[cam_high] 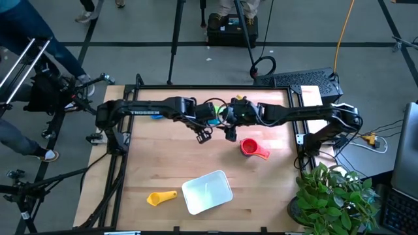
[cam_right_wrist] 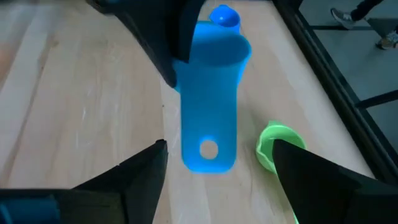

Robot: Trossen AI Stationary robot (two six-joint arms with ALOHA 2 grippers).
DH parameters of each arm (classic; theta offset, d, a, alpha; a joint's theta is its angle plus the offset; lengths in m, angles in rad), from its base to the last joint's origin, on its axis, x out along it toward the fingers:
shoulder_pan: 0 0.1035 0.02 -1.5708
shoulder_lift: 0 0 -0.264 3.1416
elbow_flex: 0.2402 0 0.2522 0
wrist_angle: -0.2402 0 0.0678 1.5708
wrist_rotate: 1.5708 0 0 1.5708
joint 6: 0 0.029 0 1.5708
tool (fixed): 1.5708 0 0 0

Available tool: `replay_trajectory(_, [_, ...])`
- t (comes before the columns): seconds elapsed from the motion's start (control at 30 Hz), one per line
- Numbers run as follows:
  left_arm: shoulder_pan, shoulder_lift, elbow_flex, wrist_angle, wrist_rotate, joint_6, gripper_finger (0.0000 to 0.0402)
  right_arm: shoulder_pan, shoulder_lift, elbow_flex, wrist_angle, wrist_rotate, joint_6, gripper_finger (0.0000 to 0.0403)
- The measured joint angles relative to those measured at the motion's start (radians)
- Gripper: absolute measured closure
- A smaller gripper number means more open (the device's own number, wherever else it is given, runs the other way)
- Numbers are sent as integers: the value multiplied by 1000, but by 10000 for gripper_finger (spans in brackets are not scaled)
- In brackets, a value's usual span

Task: Nest measuring cups in basket
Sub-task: Stack the light blue measuring cup on the red measuring cup

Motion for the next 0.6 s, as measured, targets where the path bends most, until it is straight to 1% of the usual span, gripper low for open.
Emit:
replay_trajectory(0.2, [-25, 8, 0, 23, 1, -8, 393, 0, 50, 0, 58, -18, 9, 126])
replay_trajectory(0.33, [-30, 12, 0, 22, 0, -9, 393, -2, 49, 0, 62, -27, 20, 128])
replay_trajectory(0.4, [-30, 11, 0, 23, 0, -9, 393, -1, 49, 0, 60, -27, 20, 136])
replay_trajectory(0.5, [-29, 11, 0, 25, -2, -11, 393, -1, 50, 0, 57, -28, 18, 164])
replay_trajectory(0.6, [-29, 11, 0, 27, -3, -11, 393, 0, 49, 0, 56, -39, 4, 211])
